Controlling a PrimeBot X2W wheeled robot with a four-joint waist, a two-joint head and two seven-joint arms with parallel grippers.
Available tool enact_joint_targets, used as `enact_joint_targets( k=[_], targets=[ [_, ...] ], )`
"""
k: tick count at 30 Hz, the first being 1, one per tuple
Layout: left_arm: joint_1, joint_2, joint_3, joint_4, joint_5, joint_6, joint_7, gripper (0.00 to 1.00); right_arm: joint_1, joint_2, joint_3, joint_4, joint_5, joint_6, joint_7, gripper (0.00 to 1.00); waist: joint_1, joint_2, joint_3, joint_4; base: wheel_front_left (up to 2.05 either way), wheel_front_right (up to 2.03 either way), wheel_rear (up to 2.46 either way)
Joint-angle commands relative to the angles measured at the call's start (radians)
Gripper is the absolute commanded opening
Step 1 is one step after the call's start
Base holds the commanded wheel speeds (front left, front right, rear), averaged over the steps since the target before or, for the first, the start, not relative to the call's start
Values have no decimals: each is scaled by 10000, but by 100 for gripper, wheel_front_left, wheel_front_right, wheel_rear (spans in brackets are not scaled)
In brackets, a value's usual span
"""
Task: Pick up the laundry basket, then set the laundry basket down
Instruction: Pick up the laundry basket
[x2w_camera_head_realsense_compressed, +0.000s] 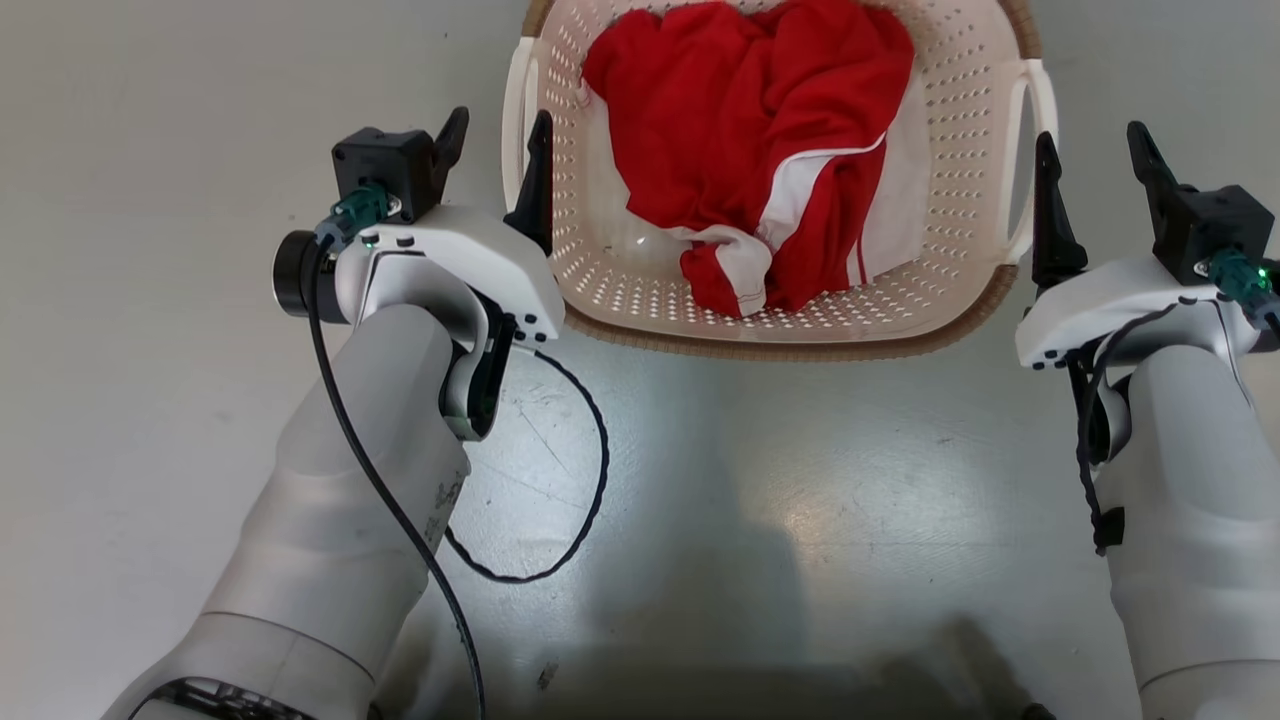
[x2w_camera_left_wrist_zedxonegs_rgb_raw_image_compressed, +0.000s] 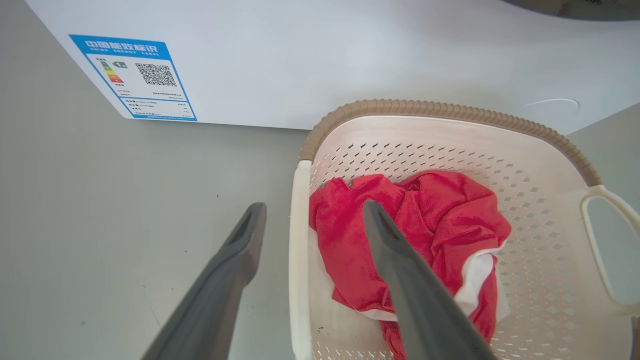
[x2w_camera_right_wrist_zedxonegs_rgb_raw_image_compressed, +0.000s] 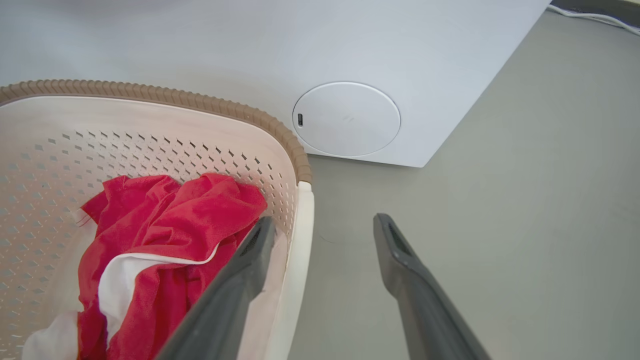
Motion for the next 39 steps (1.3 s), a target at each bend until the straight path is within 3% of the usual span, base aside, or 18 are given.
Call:
enact_joint_targets(
  k=[1,26,39],
  targets=[
    [-67,206,104,-115,-105,139,-61,100,20,76,262,-47,-57,62,-109,100,-1,0,144,72,0,0,0],
    [-619,206,-422,-45,-257,280,-61,100,-498,76,503,144,103,62,-109,100,-1,0,1009,100,0,0,0],
    [-1427,206,-1288,878,-437,219,-61,100,-1058,76,763,1312,201,62,-109,100,-1,0,1098,-29,0,0,0]
  ],
)
